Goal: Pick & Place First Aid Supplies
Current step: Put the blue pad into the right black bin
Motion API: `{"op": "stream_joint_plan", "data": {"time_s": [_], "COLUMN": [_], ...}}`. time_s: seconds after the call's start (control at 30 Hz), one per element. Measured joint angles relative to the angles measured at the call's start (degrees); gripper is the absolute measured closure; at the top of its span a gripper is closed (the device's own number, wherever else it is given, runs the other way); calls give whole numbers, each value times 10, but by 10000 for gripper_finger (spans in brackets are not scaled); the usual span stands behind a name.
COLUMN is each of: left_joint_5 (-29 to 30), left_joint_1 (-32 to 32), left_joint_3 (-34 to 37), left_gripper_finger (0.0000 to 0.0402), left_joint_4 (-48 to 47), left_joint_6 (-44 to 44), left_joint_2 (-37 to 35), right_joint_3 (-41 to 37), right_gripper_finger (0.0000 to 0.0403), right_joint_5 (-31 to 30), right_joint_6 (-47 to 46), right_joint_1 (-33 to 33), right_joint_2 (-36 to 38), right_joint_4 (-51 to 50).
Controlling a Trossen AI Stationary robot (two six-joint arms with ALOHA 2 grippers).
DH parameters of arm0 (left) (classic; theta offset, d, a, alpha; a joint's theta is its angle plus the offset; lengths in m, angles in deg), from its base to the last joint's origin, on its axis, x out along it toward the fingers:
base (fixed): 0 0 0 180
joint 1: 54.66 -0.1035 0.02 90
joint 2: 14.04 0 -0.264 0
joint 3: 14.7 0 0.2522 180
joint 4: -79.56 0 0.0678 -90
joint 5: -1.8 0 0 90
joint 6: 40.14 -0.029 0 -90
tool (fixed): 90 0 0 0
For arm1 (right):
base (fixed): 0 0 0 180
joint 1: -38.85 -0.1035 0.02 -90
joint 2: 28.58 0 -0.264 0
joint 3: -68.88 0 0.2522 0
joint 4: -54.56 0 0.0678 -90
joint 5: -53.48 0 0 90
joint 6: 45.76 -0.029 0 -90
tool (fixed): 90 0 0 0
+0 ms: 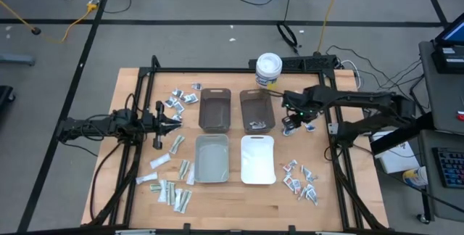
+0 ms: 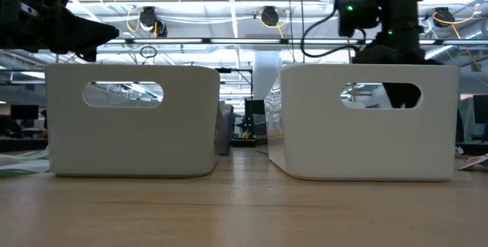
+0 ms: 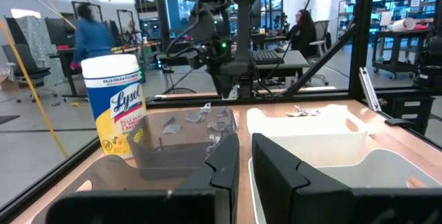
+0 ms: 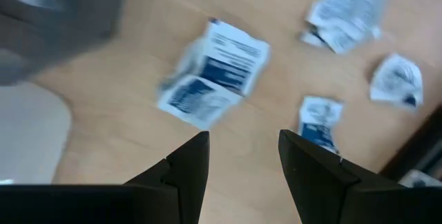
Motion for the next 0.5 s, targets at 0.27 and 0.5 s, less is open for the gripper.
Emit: {"op": "stream_joint_plan", "data": {"time_s": [0.27,0.5], "left_joint_5": [0,0], "left_joint_1": [0,0], "left_joint_3": [0,0], "left_gripper_finger": [355,355], "left_joint_4": [0,0], "left_joint_6": [0,0], "left_joint_2": [0,0], "right_joint_3": [-74,-115], "right_gripper_finger": [234,234], "right_joint_5": [-25,-31], "right_joint_6": [-35,-45], "right_joint_1": [24,51], "right_joint_2": [68,100], "right_joint_4": [-6,-14]}}
